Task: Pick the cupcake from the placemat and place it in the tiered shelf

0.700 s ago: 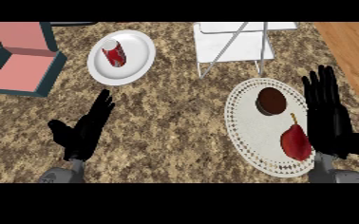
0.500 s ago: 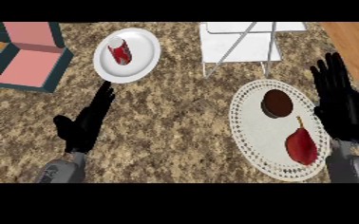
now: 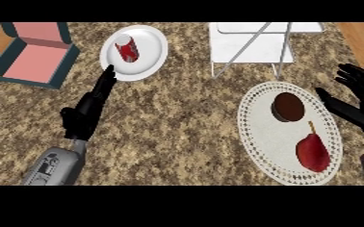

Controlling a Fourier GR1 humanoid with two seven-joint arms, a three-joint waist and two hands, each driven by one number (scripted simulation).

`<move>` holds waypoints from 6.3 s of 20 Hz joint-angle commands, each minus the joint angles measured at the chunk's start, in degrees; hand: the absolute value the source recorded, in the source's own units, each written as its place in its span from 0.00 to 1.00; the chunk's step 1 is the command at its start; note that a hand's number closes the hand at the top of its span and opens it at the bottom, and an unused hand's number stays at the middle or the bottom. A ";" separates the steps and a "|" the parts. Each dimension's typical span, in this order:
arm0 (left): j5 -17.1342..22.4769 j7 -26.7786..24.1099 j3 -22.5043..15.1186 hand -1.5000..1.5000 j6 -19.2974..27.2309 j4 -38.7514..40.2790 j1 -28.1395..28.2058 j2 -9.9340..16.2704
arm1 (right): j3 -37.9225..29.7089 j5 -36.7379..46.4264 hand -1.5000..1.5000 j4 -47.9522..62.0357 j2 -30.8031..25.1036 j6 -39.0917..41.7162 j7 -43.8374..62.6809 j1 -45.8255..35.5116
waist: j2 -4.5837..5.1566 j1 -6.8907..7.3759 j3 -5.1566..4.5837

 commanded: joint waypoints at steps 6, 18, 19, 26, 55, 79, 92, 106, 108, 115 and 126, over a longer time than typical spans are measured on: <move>-3.49 4.05 -0.34 0.50 2.30 -2.45 -0.49 -0.66 | -10.41 -5.67 0.00 24.39 0.31 11.97 -25.28 -6.70 | -0.81 -0.60 -0.09; -6.65 5.03 -1.45 0.50 4.23 -3.49 1.05 -4.06 | 3.47 6.19 0.00 15.36 -12.74 24.23 -4.38 -12.80 | -1.20 -1.30 -0.28; -4.78 3.67 0.71 0.50 2.38 -0.07 -0.81 -3.46 | 5.50 7.15 0.00 10.66 -12.63 22.94 0.39 -13.16 | -1.28 -1.87 -0.37; -5.54 4.30 -0.20 0.50 1.77 -3.53 1.79 -2.74 | 14.38 15.45 0.00 5.65 -20.53 31.98 10.43 -15.99 | -1.29 -0.66 -0.36; -12.24 5.07 8.23 0.50 -5.98 -6.79 5.74 -7.19 | 8.56 30.52 0.00 -25.28 -3.95 38.56 37.20 -6.57 | -1.08 -1.36 -0.25; -17.98 6.96 10.61 0.50 -7.33 -5.17 2.52 -13.25 | 9.85 50.68 0.00 -7.77 5.34 34.24 25.34 -8.18 | -1.02 -1.33 -0.23; -18.33 6.66 12.84 0.50 -10.10 -8.35 4.80 -13.01 | 5.94 54.53 0.00 -2.50 5.86 32.81 18.99 -7.40 | -1.05 -1.26 -0.23; -19.79 5.93 14.74 0.50 -10.53 -3.47 1.10 -14.20 | 8.61 59.28 1.00 -0.78 11.14 31.48 18.63 -6.27 | -1.05 -1.52 -0.24; -19.99 6.70 12.85 0.50 -10.61 -7.53 5.12 -14.94 | 9.29 61.44 1.00 7.68 7.65 32.11 13.73 -10.78 | -0.99 -1.08 -0.23; -19.35 7.19 12.76 0.50 -12.23 -11.90 9.29 -14.44 | 10.27 63.96 1.00 0.97 8.11 28.87 11.00 -5.28 | -1.13 -1.23 -0.23; -19.52 6.25 13.40 0.50 -12.60 -5.30 2.31 -14.59 | 43.93 61.38 1.00 -10.92 27.07 13.91 57.91 -12.01 | -1.25 1.36 -0.26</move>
